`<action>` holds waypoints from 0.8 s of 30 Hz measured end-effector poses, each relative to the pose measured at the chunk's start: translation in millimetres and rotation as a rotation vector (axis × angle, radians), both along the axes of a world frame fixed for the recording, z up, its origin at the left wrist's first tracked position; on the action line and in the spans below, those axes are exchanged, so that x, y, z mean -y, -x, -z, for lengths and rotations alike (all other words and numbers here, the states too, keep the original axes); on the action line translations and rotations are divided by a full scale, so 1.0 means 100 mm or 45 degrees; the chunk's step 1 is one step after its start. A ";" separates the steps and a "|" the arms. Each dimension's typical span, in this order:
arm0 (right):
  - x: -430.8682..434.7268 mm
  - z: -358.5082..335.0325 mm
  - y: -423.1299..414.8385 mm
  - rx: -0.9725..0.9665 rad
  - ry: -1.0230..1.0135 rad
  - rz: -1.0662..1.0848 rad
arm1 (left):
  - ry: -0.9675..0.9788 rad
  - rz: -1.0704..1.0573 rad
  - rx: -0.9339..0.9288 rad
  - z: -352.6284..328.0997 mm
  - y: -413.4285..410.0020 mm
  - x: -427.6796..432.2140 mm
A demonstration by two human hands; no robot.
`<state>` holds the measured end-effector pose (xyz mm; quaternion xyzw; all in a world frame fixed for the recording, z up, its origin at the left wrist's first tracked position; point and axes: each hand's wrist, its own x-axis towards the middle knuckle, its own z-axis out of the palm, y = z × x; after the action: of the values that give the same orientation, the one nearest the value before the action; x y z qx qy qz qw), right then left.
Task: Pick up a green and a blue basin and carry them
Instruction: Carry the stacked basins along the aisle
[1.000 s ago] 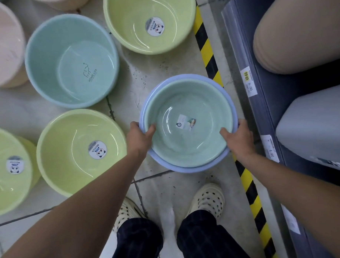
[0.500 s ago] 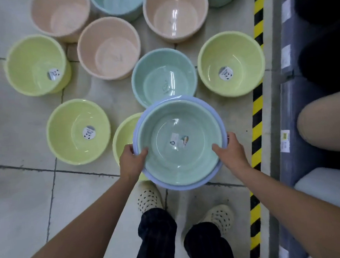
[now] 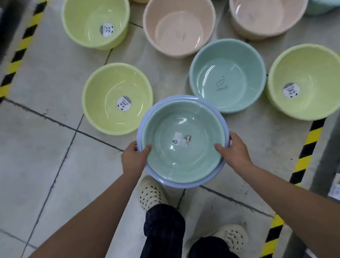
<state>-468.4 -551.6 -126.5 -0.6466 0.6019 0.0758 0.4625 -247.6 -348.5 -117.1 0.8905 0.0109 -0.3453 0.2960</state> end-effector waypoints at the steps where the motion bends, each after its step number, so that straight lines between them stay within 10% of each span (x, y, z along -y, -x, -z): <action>1: -0.01 0.08 -0.01 -0.017 0.012 -0.023 | 0.002 -0.008 -0.006 0.07 0.00 -0.02; 24: -0.05 1.01 0.01 0.141 -0.169 0.245 | 0.010 -0.146 -0.268 1.04 0.00 -0.02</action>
<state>-469.3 -546.1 -227.4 -0.5571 0.6283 0.0349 0.5420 -248.0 -346.5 -220.8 0.8461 0.0914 -0.4196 0.3157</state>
